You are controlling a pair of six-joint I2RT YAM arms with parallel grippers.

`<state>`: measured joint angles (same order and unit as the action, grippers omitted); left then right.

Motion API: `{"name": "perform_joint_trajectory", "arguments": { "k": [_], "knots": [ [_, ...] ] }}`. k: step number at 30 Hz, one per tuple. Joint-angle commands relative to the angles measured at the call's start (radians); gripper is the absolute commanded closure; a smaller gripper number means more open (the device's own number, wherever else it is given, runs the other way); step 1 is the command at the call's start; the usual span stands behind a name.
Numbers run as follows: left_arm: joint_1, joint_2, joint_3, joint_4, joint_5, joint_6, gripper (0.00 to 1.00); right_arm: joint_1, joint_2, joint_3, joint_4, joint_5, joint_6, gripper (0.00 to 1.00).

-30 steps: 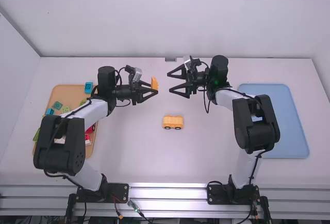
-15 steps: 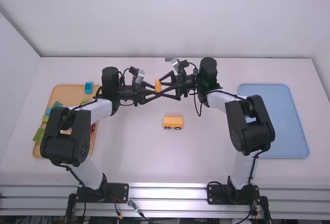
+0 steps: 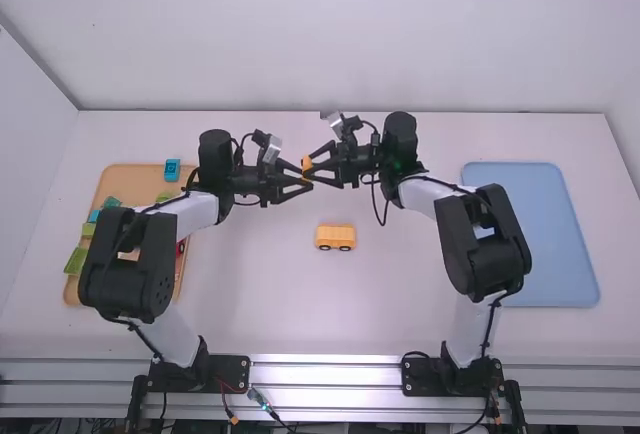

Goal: Assemble lego blocks to make yellow taxi

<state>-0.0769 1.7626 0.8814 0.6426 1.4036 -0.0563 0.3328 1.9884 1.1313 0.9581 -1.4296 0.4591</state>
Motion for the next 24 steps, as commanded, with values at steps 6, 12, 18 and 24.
{"name": "perform_joint_trajectory", "arguments": {
  "k": [6,12,18,24],
  "knots": [
    [-0.009,-0.003,-0.005,0.006,0.017,0.0,0.89,0.014,0.011,0.031,0.003,-0.01,-0.011,0.7],
    [-0.002,-0.003,-0.005,0.001,-0.012,-0.01,0.82,0.013,0.011,0.027,0.003,-0.009,-0.014,0.89],
    [-0.003,-0.003,-0.005,0.002,-0.065,-0.06,0.01,-0.001,0.011,0.027,0.004,0.018,-0.031,0.93],
    [-0.002,-0.003,-0.005,-0.027,-0.088,-0.06,0.01,-0.039,0.011,0.027,-0.016,0.101,-0.053,0.97]
  ]
}}
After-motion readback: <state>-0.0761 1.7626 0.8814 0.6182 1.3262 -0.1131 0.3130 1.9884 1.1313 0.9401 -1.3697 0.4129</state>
